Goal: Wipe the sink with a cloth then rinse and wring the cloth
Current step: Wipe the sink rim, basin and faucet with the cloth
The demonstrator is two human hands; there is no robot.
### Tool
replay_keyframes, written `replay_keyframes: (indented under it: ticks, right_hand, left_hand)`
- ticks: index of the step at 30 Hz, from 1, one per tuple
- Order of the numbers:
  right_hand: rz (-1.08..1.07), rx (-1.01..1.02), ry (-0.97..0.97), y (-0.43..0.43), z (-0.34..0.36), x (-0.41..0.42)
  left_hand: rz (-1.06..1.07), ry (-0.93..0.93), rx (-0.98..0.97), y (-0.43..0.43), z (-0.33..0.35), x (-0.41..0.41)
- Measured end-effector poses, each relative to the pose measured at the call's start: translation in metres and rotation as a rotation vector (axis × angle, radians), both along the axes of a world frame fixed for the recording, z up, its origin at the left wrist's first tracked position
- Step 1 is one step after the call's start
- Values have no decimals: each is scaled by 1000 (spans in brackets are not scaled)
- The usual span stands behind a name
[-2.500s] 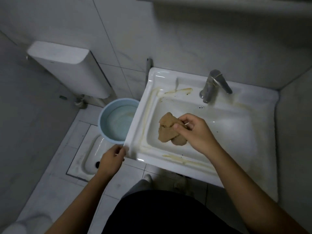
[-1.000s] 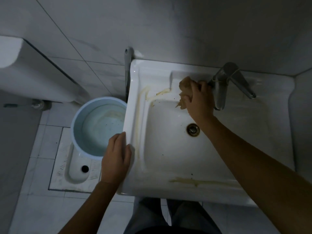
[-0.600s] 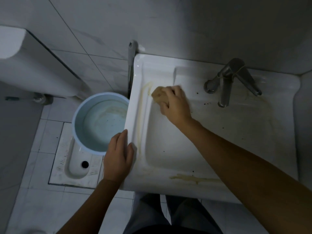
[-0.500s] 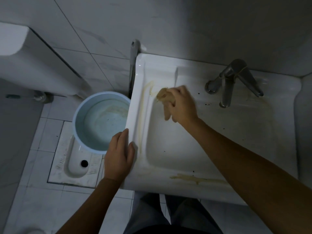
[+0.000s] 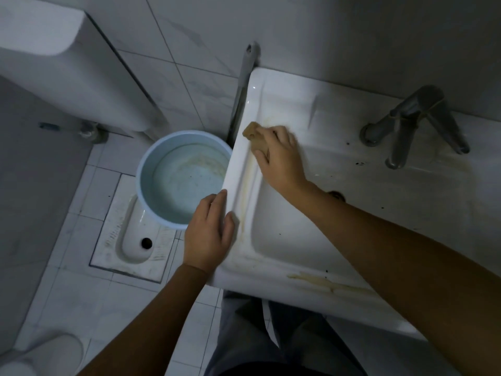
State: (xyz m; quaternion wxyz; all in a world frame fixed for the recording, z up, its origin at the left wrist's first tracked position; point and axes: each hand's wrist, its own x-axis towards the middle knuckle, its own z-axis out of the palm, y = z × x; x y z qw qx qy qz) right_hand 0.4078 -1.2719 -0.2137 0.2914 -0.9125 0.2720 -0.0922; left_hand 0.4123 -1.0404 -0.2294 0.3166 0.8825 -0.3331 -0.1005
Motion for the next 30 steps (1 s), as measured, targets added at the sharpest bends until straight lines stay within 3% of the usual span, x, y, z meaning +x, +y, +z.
replay_keyframes:
  ticks: [5, 11, 14, 17, 22, 27, 30]
  right_hand:
    - [301, 152, 52, -4, 7, -51]
    - [-150, 71, -88, -42, 10, 6]
    - [-107, -80, -52, -28, 4, 26]
    - [-102, -83, -74, -7, 0, 12]
    - [255, -36, -56, -18, 1, -34]
    - [-56, -57, -89, -56, -5, -8]
    - [-51, -83, -119, -23, -11, 7]
  left_hand:
    - [5, -3, -12, 0, 1, 0]
    - [1, -23, 6, -1, -1, 1]
    - [0, -35, 11, 0, -1, 0]
    - [-1, -48, 20, 0, -1, 0]
    - [-2, -42, 18, 0, 4, -1]
    - [7, -54, 28, 0, 4, -2]
    - [8, -60, 35, 1, 3, -3]
